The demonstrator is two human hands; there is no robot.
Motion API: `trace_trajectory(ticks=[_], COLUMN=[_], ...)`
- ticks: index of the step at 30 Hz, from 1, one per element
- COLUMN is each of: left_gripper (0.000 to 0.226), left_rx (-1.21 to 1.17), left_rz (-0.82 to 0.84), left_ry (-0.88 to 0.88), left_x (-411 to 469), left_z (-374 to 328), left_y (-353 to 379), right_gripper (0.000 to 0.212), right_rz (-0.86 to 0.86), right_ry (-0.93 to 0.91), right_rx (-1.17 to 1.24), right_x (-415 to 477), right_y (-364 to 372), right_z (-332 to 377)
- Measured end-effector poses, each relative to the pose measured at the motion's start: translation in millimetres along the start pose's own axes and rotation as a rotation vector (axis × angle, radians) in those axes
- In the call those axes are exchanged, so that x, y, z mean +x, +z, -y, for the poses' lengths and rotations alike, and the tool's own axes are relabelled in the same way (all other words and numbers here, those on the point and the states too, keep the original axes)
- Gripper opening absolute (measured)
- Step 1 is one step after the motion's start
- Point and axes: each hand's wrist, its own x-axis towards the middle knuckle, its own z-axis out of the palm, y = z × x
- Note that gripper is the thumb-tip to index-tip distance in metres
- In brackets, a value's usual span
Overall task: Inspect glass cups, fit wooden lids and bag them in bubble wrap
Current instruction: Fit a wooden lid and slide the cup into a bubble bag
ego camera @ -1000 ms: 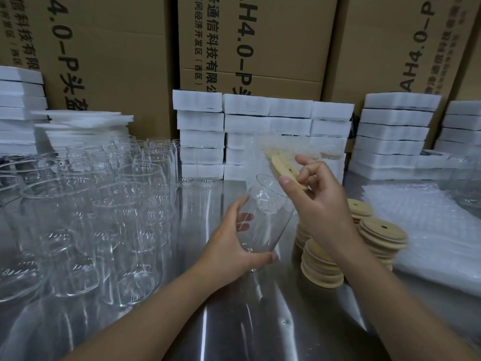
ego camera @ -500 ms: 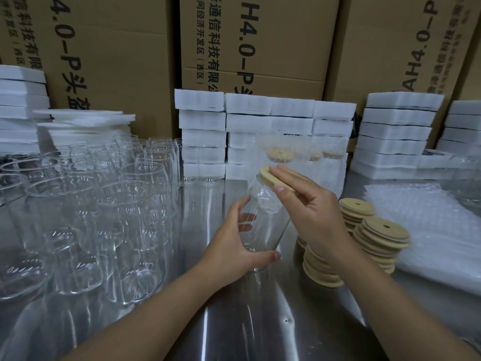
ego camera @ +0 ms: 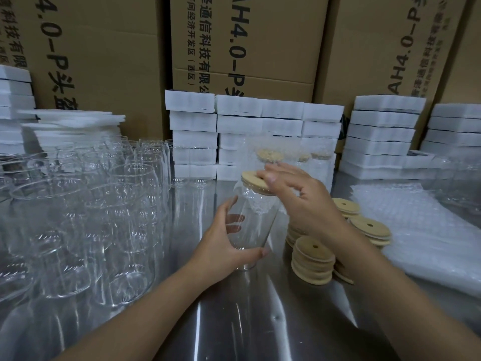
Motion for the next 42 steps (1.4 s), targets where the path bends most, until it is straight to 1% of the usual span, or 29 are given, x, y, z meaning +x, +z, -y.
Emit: trace_trajectory(ticks=[1, 2, 4, 5, 7, 8, 9, 11, 12, 13, 14, 17, 18, 20, 22, 24, 25, 26, 27, 29, 31, 33, 37, 40, 42], left_gripper=[0.117, 0.115, 0.113, 0.112, 0.112, 0.112, 0.112, 0.112, 0.112, 0.112, 0.112, 0.113, 0.113, 0.113, 0.113, 0.109, 0.107, 0.106, 0.106, 0.108, 0.111, 0.108, 0.105, 0.106, 0.103], left_rx=[-0.004, -0.004, 0.007, 0.013, 0.014, 0.012, 0.008, -0.004, -0.006, -0.006, -0.005, -0.004, -0.002, 0.001, 0.008, 0.017, 0.016, 0.010, -0.004, -0.052, -0.082, -0.085, -0.127, -0.155, -0.171], left_rz=[0.001, 0.005, 0.010, 0.008, 0.003, 0.003, 0.004, 0.006, 0.006, 0.004, 0.002, -0.001, -0.001, -0.004, -0.026, -0.087, -0.132, -0.181, -0.229, -0.310, -0.380, -0.448, -0.527, -0.555, -0.561], left_ry=[-0.001, 0.000, 0.003, 0.004, 0.005, 0.005, 0.003, -0.005, -0.009, -0.012, -0.015, -0.018, -0.018, -0.015, -0.003, 0.030, 0.053, 0.076, 0.099, 0.135, 0.158, 0.181, 0.208, 0.215, 0.218], left_x=[0, 0, 0, 0, 0, 0, 1, 1, 1, 1, 1, 2, 3, 2, 2, 2, 3, 3, 4, 4, 4, 3, 2, 1, 1], left_z=[0, 1, 2, 2, 2, 2, 2, 2, 2, 2, 2, 2, 3, 3, 3, 2, 1, 0, -1, -3, -5, -8, -11, -15, -17], left_y=[0, 0, -1, -1, -1, -1, -1, -1, -1, -1, -1, -1, -1, -1, -1, -1, -2, -2, -3, -5, -8, -10, -12, -13, -12], right_gripper=[0.045, 0.042, 0.027, 0.024, 0.033, 0.039, 0.046, 0.061, 0.066, 0.066, 0.062, 0.036, 0.033, 0.034, 0.030, 0.027, 0.026, 0.023, 0.019, 0.013, 0.013, 0.017, 0.025, 0.036, 0.046], right_rz=[-0.036, -0.092, -0.222, -0.270, -0.291, -0.250, -0.169, 0.052, 0.126, 0.152, 0.143, 0.048, 0.016, -0.038, -0.200, -0.423, -0.503, -0.550, -0.556, -0.478, -0.312, -0.115, 0.192, 0.290, 0.335], right_ry=[0.011, 0.029, 0.100, 0.164, 0.372, 0.515, 0.671, 0.922, 0.997, 1.033, 1.035, 1.002, 0.997, 0.968, 0.825, 0.579, 0.453, 0.349, 0.273, 0.186, 0.161, 0.175, 0.304, 0.420, 0.446], right_rx=[-0.019, -0.030, -0.126, -0.236, -0.512, -0.644, -0.758, -0.909, -0.925, -0.920, -0.916, -0.833, -0.805, -0.813, -0.858, -0.814, -0.753, -0.681, -0.612, -0.502, -0.452, -0.452, -0.452, -0.309, -0.202], right_x=[2, 3, 6, 8, 10, 10, 8, -2, -8, -13, -15, -11, -9, -6, -5, -2, 1, 5, 8, 11, 13, 13, 12, 7, 1], right_y=[-11, -23, -51, -67, -99, -115, -129, -144, -147, -148, -148, -148, -148, -146, -141, -130, -122, -113, -101, -72, -38, -1, 55, 75, 82], right_z=[-1, -2, -11, -20, -45, -61, -78, -107, -118, -128, -135, -140, -138, -128, -109, -82, -65, -48, -32, -7, 3, 4, -7, -20, -27])
